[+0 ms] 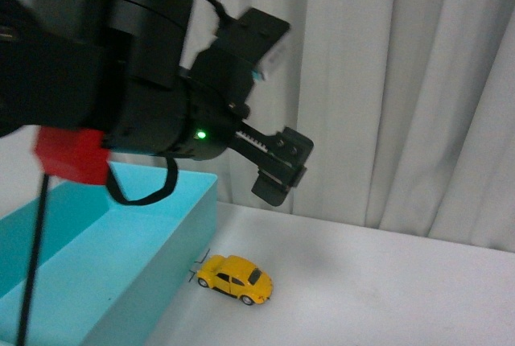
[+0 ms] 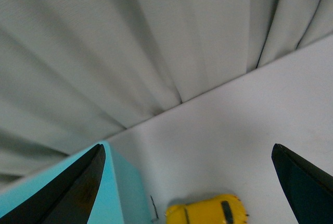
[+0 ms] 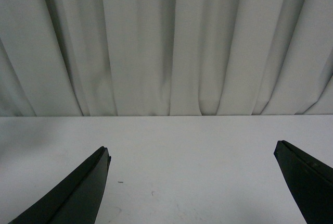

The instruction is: Wind up and store yellow beetle toy

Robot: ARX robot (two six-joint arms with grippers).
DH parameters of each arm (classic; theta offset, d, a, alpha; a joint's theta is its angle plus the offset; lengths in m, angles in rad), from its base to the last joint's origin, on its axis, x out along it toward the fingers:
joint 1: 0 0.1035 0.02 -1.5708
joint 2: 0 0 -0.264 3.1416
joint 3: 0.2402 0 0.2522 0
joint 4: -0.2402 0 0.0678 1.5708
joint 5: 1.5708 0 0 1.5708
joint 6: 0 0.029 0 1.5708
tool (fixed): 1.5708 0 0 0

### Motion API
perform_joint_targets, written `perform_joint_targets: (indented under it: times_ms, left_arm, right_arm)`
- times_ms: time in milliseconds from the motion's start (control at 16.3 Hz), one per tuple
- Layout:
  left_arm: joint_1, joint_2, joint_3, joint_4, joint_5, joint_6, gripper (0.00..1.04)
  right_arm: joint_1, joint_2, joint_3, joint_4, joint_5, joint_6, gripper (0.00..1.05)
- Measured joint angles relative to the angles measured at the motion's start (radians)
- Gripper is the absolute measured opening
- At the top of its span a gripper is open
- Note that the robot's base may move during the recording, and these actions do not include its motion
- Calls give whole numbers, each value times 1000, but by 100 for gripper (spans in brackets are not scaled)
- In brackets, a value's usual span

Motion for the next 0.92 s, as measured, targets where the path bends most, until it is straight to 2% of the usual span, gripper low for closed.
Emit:
perform_joint_targets:
  times_ms: [245, 306, 490, 735, 796, 919]
  left_arm:
    - [18, 155, 179, -204, 124, 386, 98]
    - [31, 188, 230, -292, 117, 565, 98]
    - [65, 249, 330, -445, 82, 926, 98]
    - [70, 289, 352, -544, 49, 1149, 98]
    - [48, 312, 370, -661, 48, 1197, 98]
    - [23, 404, 380, -664, 8, 1181, 98]
  right_arm:
    - [0, 0, 0, 0, 0, 0, 98]
    - [0, 0, 0, 0, 0, 0, 98]
    - [0, 0, 0, 0, 0, 0, 98]
    - [0, 0, 0, 0, 0, 0, 98]
    - [0, 0, 0, 0, 0, 0, 98]
    - [0, 0, 0, 0, 0, 0, 98]
